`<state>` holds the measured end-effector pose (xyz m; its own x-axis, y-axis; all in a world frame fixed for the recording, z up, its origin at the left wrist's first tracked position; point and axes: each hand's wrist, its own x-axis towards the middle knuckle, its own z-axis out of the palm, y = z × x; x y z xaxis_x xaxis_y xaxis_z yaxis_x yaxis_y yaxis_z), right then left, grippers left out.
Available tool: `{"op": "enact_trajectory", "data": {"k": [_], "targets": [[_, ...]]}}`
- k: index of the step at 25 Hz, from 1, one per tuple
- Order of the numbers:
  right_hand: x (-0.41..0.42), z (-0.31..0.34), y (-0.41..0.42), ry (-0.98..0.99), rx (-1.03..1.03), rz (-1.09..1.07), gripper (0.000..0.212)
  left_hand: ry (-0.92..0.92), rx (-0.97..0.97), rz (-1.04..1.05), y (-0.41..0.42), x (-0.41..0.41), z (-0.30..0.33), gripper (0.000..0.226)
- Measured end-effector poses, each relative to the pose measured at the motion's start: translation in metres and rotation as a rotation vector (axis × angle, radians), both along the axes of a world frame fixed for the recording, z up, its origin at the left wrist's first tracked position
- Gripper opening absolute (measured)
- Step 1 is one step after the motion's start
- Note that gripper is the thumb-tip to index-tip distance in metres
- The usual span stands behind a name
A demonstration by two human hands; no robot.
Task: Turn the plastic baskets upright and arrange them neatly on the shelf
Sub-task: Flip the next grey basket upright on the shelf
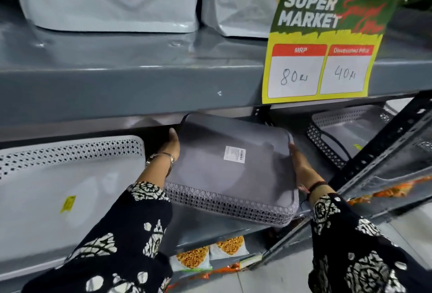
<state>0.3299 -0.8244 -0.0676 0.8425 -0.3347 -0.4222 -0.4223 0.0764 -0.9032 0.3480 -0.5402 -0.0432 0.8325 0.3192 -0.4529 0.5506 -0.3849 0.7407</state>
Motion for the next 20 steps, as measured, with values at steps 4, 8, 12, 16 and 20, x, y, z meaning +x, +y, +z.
{"op": "enact_trajectory", "data": {"k": [4, 8, 12, 16, 20], "targets": [[0.012, 0.03, -0.002, -0.224, 0.217, -0.054, 0.058, -0.26, -0.353, 0.239, 0.015, 0.006, 0.014, 0.072], [0.016, 0.05, -0.013, -0.348, 0.33, -0.018, 0.064, -0.447, -0.779, 0.366, 0.032, -0.003, 0.03, 0.077], [-0.006, 0.041, -0.024, -0.218, 0.338, 0.196, 0.067, -0.202, -0.642, 0.261, 0.037, -0.031, 0.018, 0.083], [-0.005, 0.015, -0.022, 0.022, 0.044, 0.164, 0.039, -0.039, -0.475, 0.1, 0.037, -0.035, 0.011, 0.069], [-0.001, -0.002, -0.026, 0.078, -0.449, 0.148, 0.034, 0.109, -0.326, 0.047, 0.036, -0.036, 0.012, 0.064]]}}
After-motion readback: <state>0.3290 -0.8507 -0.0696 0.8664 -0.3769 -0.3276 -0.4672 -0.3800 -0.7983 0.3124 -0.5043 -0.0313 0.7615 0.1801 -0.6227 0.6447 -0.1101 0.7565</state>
